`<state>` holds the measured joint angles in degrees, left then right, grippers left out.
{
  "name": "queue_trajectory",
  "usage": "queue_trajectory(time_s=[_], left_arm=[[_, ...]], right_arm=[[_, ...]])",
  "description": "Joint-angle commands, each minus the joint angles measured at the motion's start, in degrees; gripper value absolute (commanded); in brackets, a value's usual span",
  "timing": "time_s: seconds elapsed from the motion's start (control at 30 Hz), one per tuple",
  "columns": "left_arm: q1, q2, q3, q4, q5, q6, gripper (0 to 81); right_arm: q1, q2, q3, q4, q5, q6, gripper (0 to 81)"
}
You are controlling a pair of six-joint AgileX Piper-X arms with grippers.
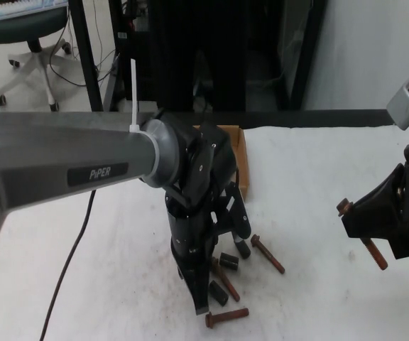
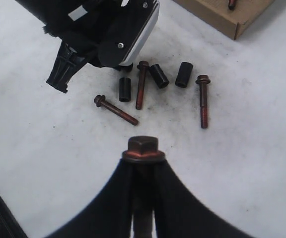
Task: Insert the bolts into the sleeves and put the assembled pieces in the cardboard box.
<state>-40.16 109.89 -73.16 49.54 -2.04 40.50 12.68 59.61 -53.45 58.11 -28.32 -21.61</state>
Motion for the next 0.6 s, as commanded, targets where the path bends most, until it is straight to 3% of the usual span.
queue_trajectory(time_s=[0.0,0.4,0.57], left_arm=[[-0.2,-0.1,0.0,1.8,-0.5,0.7,0.4],[0.1,-4.7,0.0,-0.1,-0.2,-9.2,0.3],[0.2,-10.8,0.0,-2.6,9.1,-20.0,0.3]], right_arm=[[-0.2,-0.6,-0.2,0.1,-0.8,-0.3,0.8],[-0.2,-0.6,-0.2,-0.6,-0.8,-1.1,0.8],[-0.2,-0.6,-0.1,-4.2,-0.8,0.2,0.8]])
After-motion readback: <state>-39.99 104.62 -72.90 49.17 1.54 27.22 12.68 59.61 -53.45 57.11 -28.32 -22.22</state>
